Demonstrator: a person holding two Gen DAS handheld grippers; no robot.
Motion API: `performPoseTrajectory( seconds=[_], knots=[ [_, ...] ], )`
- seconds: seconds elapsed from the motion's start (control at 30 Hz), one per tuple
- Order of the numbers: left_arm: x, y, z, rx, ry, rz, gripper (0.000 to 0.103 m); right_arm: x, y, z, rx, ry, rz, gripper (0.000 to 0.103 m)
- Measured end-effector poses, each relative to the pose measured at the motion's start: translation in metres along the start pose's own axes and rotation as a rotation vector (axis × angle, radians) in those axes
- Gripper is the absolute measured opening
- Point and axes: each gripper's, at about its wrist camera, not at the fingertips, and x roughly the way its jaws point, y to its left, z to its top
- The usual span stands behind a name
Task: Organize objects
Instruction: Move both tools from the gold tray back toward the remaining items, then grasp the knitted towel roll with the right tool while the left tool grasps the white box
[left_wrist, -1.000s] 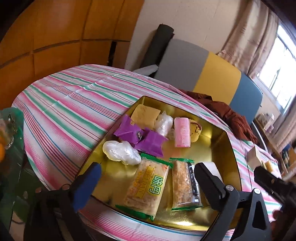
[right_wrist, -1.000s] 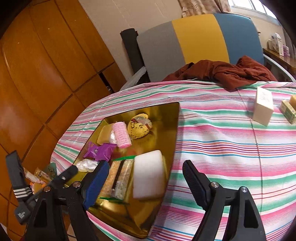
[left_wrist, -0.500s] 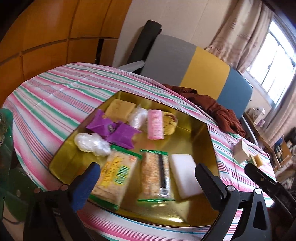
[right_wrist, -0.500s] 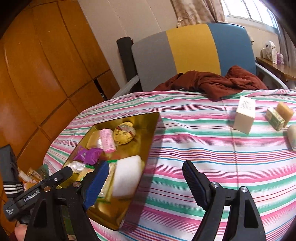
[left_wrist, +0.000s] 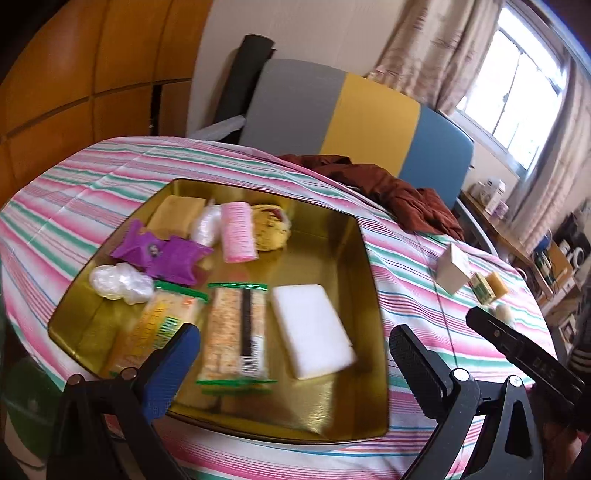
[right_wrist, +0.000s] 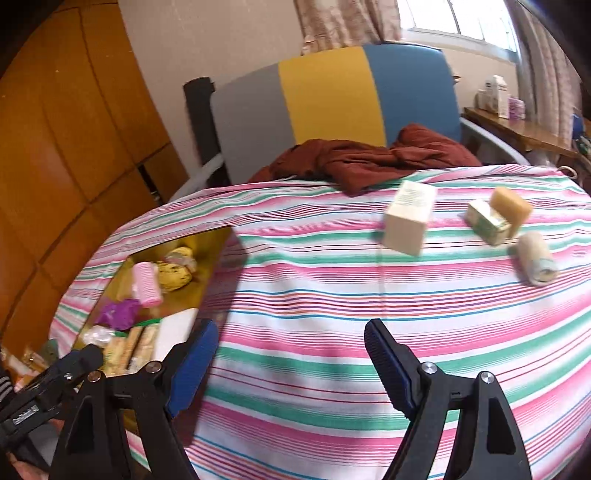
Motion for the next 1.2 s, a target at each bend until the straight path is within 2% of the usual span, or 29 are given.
performPoseTrajectory(
  seconds=[0.27,0.8,1.07,1.2],
  knots=[
    [0.003,-0.037,-0.003,0.078,0.020,-0.040,0.103,-0.005,-0.034,-0.002,0.016,-0.011,-0.087,0.083],
    [0.025,-0.126,-0.018,0.285,0.092,-0.130,0.103,-0.006,-0.102,-0.009,0.056,-0.005,-0.201,0.083],
    [0.049,-0.159,-0.028,0.346,0.165,-0.151,0.103,-0.003,-0.154,-0.013,0.085,0.002,-0.284,0.083],
    [0.058,-0.168,-0.032,0.363,0.188,-0.151,0.103,-0.003,-0.193,-0.003,0.136,-0.014,-0.341,0.083]
  ],
)
